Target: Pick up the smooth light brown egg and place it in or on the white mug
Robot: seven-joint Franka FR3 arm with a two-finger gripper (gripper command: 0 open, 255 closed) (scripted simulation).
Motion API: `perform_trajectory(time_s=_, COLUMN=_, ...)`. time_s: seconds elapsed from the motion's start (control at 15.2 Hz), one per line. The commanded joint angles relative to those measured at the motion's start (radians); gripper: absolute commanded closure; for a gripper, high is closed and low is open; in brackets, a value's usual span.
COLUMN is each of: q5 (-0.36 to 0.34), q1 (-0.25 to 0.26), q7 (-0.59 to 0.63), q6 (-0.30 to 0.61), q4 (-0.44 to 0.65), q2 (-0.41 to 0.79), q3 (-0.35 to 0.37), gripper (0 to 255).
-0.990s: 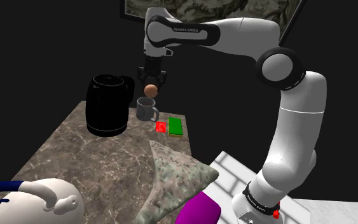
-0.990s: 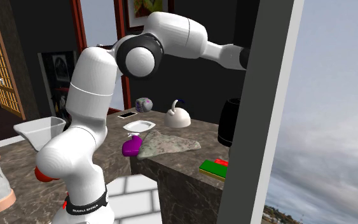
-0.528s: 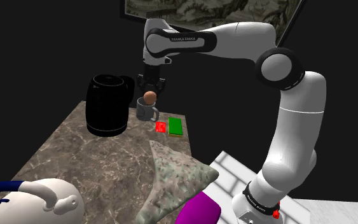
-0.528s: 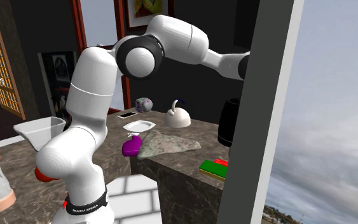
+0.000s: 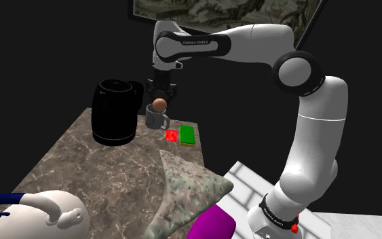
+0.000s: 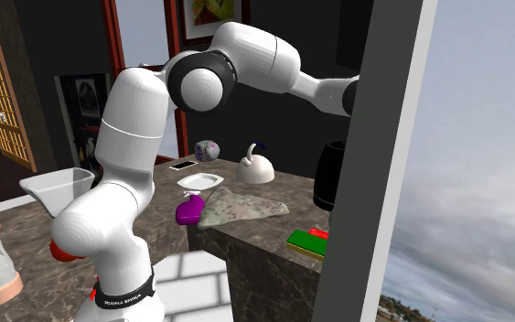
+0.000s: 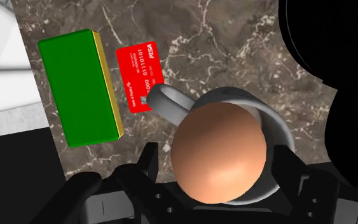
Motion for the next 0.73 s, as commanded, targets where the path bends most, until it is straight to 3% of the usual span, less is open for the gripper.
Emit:
perform_trajectory(time_s=0.0, q5=0.0, q1=0.0, q7=0.0, q6=0.0, q4=0.0, q2=0.0, q3=0.0, gripper=0)
perform_trajectory(time_s=0.26, q5=0.0, q1=0.0, q7=0.0, q6=0.0, q4=0.0, q2=0.0, q3=0.0, gripper=0)
perform_trajectory(time_s=0.53, q5=-0.001, q1=0.013, q7=-0.003, q6=-0.132, q4=0.142, q2=0.01, q3=0.003, gripper=0)
perform_trajectory(time_s=0.66, q5=-0.001, q1=0.013, q7=-0.003, q6=-0.132, q4=0.142, q2=0.01, q3=0.003, gripper=0)
